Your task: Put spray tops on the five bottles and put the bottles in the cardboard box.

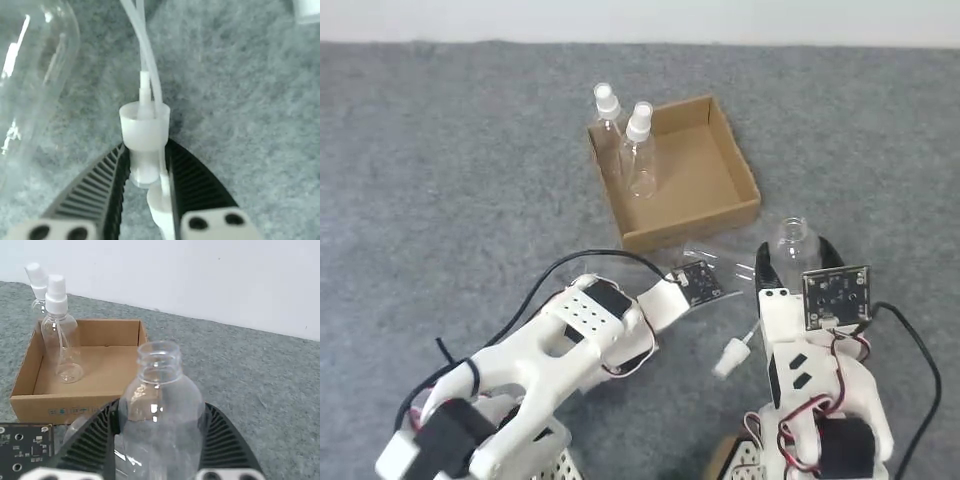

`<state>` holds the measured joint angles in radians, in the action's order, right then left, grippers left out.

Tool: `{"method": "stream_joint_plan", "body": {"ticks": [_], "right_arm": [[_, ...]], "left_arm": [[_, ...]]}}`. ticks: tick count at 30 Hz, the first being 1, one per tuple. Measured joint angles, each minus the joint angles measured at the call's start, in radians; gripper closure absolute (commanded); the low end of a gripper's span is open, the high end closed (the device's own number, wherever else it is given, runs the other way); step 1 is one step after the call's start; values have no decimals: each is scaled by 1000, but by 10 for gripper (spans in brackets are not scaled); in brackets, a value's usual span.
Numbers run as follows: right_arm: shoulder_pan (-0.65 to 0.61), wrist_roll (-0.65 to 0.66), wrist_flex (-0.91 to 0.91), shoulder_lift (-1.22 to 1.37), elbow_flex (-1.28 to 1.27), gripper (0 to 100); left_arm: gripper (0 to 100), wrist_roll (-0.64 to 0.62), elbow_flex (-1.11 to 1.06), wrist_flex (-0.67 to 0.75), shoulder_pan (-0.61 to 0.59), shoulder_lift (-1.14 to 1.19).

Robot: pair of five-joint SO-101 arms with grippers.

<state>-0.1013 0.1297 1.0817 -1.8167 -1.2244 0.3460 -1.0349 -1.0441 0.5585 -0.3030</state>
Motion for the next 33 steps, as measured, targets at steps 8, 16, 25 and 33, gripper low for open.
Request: {"method": "stream_joint_plan", "body": {"ticks": [8, 16, 25, 33], "right_arm": [[0, 0, 0, 0, 0, 937], [0, 0, 0, 0, 0, 937], [0, 0, 0, 0, 0, 937], [0, 0, 0, 0, 0, 937]], "left_arm": [[989, 15, 2, -61, -2, -18], [989, 15, 2, -175, 0, -186], [989, 17, 2, -230, -103, -347], [989, 54, 0, -230, -196, -477]]}}
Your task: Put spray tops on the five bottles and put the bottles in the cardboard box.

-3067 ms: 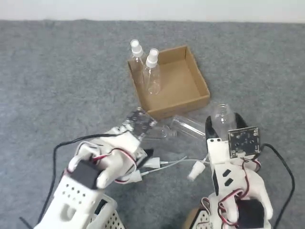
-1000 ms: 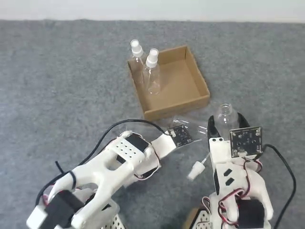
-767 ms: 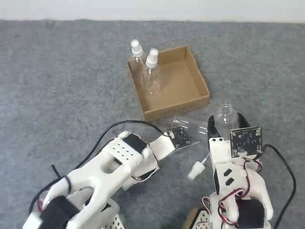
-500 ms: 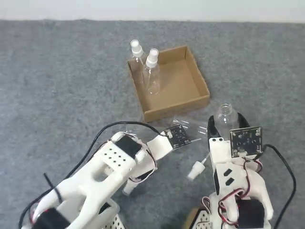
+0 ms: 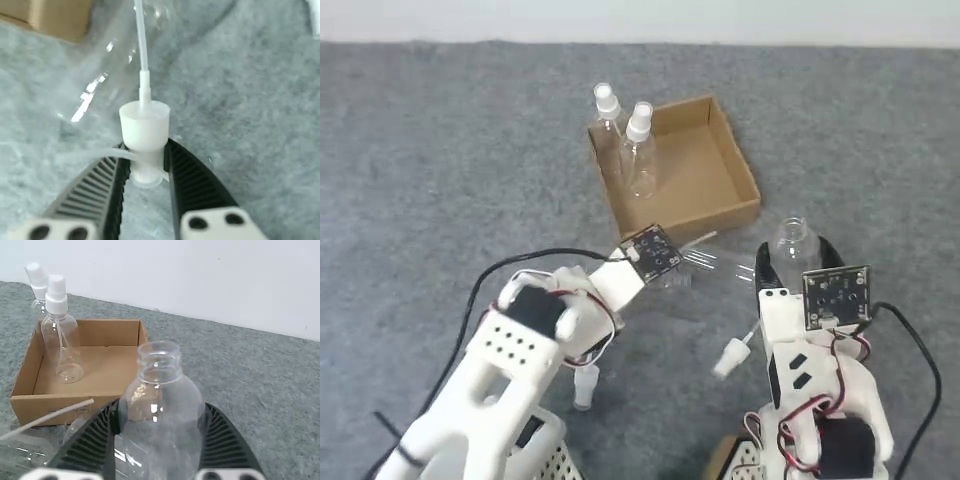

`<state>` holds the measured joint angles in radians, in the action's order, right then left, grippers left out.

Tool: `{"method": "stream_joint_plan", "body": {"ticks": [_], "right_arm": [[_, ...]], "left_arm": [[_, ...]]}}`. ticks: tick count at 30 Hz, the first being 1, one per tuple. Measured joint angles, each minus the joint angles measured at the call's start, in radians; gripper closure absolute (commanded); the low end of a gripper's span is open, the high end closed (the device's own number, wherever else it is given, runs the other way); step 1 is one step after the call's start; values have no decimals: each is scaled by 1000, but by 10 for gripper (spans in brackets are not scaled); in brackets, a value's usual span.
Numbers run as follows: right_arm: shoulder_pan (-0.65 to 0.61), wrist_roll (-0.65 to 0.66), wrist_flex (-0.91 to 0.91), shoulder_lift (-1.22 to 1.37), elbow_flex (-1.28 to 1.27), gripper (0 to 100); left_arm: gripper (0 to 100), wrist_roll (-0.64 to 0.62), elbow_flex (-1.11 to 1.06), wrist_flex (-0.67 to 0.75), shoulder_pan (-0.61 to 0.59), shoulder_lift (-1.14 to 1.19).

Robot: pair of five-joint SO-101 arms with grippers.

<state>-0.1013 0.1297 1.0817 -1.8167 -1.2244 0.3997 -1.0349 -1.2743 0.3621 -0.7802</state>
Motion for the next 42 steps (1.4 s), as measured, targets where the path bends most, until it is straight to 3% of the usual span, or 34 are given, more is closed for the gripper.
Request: {"method": "stream_joint_plan", "body": {"ticks": [10, 18, 26, 34, 42], "right_arm": [[0, 0, 0, 0, 0, 937], [0, 0, 0, 0, 0, 937], [0, 0, 0, 0, 0, 937], [0, 0, 0, 0, 0, 937], [0, 0, 0, 0, 0, 937]], "left_arm": [[989, 9, -83, -2, -163, -224], [989, 135, -161, -2, -404, -356], [989, 152, -186, -2, -614, -491], [989, 153, -290, -2, -698, -572], [989, 64, -330, 58, -767, -560]]}}
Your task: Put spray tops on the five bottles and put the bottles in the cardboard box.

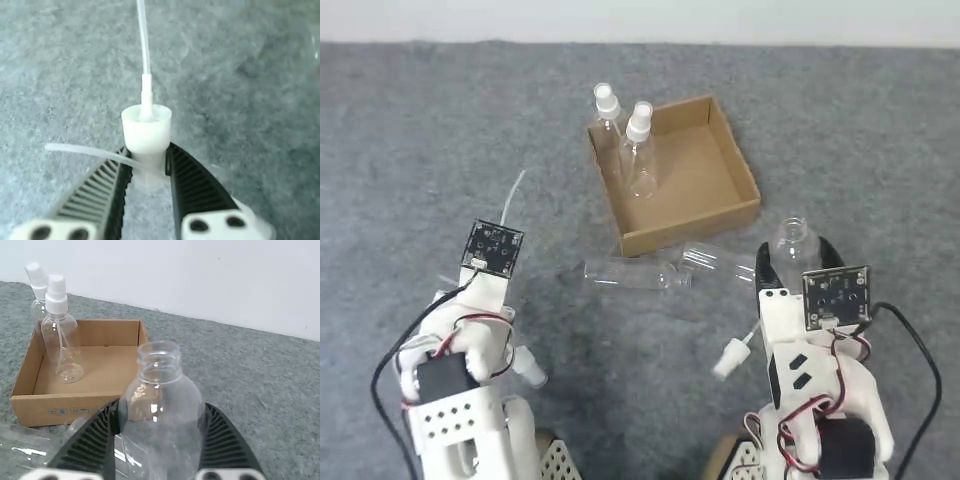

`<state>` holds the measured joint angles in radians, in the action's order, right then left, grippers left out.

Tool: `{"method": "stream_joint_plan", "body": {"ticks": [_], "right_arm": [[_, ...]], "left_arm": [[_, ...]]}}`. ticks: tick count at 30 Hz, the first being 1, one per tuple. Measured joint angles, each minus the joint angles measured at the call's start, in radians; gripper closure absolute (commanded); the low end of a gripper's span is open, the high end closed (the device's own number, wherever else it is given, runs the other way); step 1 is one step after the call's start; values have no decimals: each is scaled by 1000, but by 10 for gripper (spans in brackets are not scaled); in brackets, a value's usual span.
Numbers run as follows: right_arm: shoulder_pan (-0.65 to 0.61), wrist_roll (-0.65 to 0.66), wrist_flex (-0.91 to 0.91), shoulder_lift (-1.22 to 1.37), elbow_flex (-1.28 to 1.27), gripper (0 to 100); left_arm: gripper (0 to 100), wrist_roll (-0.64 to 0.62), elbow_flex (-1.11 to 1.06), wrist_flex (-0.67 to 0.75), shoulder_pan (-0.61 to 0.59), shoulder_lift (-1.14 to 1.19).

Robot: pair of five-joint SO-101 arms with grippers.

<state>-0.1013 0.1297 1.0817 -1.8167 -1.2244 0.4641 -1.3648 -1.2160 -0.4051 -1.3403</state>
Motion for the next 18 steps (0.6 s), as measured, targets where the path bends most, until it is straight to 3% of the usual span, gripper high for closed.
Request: {"method": "stream_joint_plan", "body": {"ticks": [18], "right_arm": [[0, 0, 0, 0, 0, 937]], "left_arm": [[987, -167, 92, 91, 0, 437]]}}
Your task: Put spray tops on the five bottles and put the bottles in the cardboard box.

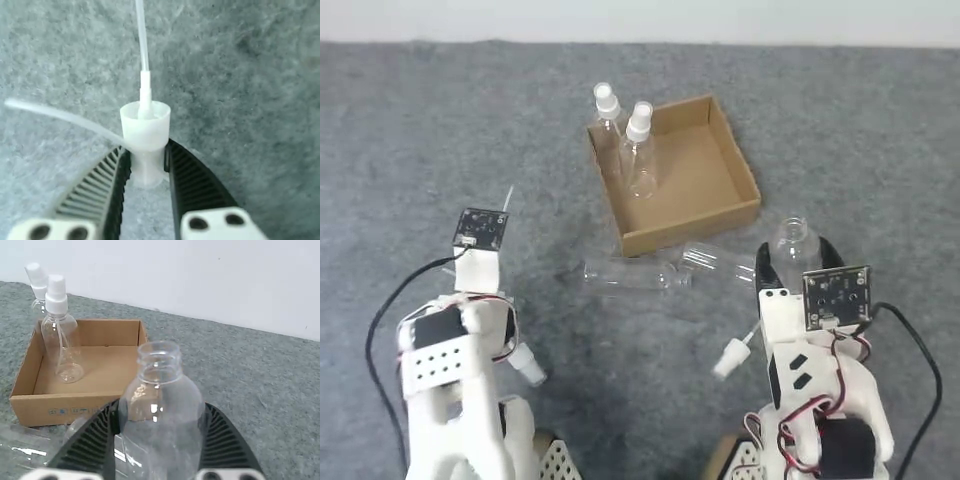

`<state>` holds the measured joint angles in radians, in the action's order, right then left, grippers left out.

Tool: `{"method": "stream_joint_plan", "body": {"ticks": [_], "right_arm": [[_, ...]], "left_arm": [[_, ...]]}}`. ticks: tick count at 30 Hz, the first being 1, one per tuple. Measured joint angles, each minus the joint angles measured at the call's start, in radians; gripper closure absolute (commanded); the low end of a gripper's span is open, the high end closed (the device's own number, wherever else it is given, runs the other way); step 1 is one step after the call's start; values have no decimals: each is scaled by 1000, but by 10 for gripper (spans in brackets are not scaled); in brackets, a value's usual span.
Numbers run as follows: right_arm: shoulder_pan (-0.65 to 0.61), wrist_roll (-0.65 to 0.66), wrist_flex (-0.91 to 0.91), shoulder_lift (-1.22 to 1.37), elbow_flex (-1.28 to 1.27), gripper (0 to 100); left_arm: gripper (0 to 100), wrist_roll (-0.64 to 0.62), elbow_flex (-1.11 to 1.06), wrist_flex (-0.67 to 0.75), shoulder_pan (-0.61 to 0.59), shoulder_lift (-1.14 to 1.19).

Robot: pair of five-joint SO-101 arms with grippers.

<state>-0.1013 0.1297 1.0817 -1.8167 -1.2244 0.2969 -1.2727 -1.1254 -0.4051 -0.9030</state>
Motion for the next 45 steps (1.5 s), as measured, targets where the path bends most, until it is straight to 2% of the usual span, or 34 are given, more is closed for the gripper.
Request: {"method": "stream_joint_plan", "body": {"ticks": [6, 13, 22, 30, 32, 36, 45], "right_arm": [[0, 0, 0, 0, 0, 937], [0, 0, 0, 0, 0, 937], [0, 0, 0, 0, 0, 937], [0, 0, 0, 0, 0, 937], [0, 0, 0, 0, 0, 937], [0, 0, 0, 0, 0, 937], [0, 0, 0, 0, 0, 937]], "left_arm": [[987, -95, 0, 0, -5, 15], [964, -186, 37, 0, -104, 17], [964, -222, 55, 0, -163, 17], [958, -222, 55, -3, -166, 17], [926, -244, 55, -3, -166, 17], [799, -259, 55, -3, -207, 17], [784, -295, 55, -3, -276, 17]]}}
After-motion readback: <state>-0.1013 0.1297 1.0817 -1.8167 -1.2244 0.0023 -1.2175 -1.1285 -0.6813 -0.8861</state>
